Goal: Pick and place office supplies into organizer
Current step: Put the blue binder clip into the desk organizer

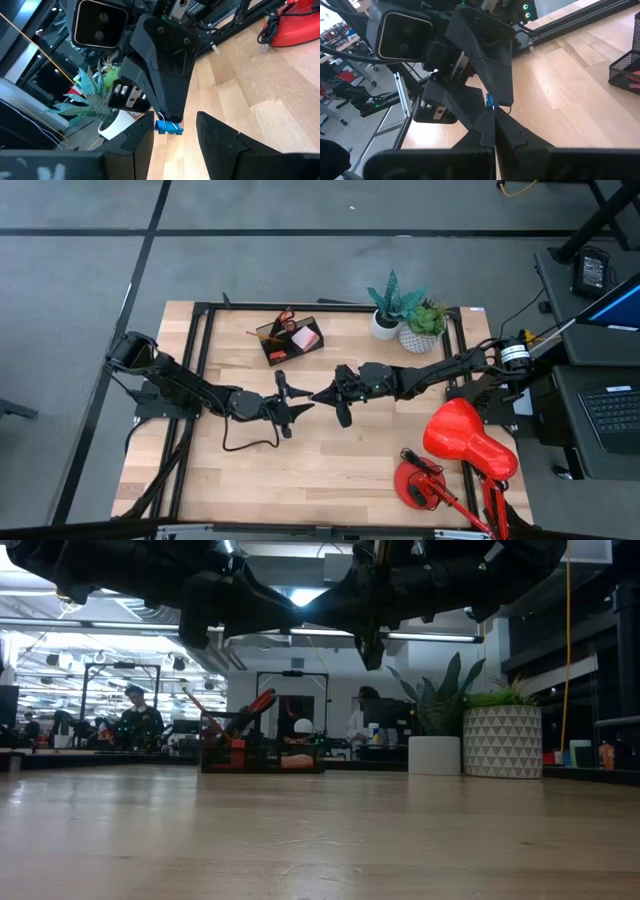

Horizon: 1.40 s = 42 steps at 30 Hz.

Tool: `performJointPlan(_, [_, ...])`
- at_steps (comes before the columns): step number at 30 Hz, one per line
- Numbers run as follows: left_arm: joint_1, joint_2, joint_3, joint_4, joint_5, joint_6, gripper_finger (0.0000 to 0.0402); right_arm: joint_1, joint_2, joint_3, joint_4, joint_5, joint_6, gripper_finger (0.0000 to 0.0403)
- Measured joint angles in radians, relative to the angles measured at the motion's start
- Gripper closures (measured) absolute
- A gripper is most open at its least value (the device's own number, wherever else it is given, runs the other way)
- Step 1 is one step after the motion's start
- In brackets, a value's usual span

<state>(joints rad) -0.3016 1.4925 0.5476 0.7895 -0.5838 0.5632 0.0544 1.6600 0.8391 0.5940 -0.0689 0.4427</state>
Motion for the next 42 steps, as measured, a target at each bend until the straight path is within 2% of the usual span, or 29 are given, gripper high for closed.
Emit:
performJointPlan(5, [0.0,0.0,0.0,0.0,0.0,0.001,0.0267,0.0,0.0,0.0,0.0,0.0,0.0,0.0403])
performJointPlan(16, [0.0,0.0,0.0,0.0,-0.002,0.001,0.0333,0.0,0.001,0.0,-0.002,-0.004,0.0,0.0403])
performJointPlan(34, [0.0,0.0,0.0,0.0,-0.008,0.027,0.0335,0.0,0.001,0.0,-0.001,-0.003,-0.003,0.0402])
performJointPlan(42, [0.0,0.0,0.0,-0.002,-0.046,0.029,0.0335,0.001,0.001,0.0,0.002,0.003,-0.01,0.0367])
